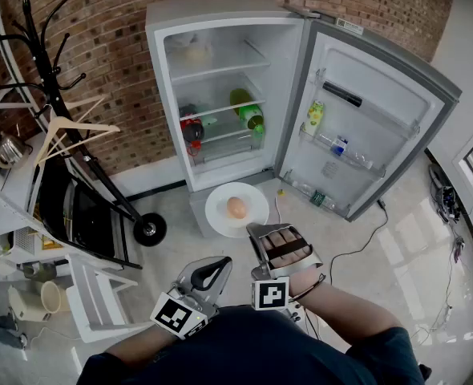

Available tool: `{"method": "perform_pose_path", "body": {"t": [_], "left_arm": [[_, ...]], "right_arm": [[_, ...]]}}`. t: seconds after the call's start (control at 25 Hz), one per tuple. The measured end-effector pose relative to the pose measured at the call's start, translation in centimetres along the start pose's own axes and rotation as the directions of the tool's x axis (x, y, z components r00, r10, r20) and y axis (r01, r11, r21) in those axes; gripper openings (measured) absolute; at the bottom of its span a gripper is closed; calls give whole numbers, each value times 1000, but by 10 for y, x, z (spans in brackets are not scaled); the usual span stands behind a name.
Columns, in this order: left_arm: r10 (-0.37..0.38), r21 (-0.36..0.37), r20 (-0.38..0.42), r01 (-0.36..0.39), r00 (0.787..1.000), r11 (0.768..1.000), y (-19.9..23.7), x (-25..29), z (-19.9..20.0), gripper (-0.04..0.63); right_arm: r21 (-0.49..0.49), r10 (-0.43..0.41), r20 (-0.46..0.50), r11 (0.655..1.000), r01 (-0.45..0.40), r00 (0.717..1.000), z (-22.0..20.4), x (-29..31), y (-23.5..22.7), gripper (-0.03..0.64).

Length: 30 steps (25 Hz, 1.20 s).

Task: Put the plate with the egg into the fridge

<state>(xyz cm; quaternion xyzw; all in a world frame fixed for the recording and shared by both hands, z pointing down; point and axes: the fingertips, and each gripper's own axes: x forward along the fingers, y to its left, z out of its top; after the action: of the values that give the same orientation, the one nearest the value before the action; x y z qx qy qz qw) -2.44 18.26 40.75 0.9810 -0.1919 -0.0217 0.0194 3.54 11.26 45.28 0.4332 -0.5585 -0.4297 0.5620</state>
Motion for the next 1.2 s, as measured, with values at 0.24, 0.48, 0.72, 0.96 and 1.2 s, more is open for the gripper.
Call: {"method": "perform_pose_path", "body": {"t": [0.24,0.48,0.72,0.96,1.2], "left_arm": [[12,-2,1,-12,1000,1000,0,5,-2,3],[27,-4,-3,-27,1000,1000,0,15,-4,3],[53,-8,-10,-53,999,999,-1,30,-7,3],[109,-17,-10,-109,994,994,8,41,-17,3],[139,-27,-10,-140,990,990,39,54,-24,3]], "right_arm": [[-1,7,12,1000,-7,1000,-4,3,0,20],[4,2,25,1000,-2,1000,-12,8,2,20],[3,-8,45,1000,8,999,-26,18,1,20],[4,-7,75,1000,7,997,-37,36,4,20],[-7,12,99,1000,-12,995,-38,66,8,20]]}}
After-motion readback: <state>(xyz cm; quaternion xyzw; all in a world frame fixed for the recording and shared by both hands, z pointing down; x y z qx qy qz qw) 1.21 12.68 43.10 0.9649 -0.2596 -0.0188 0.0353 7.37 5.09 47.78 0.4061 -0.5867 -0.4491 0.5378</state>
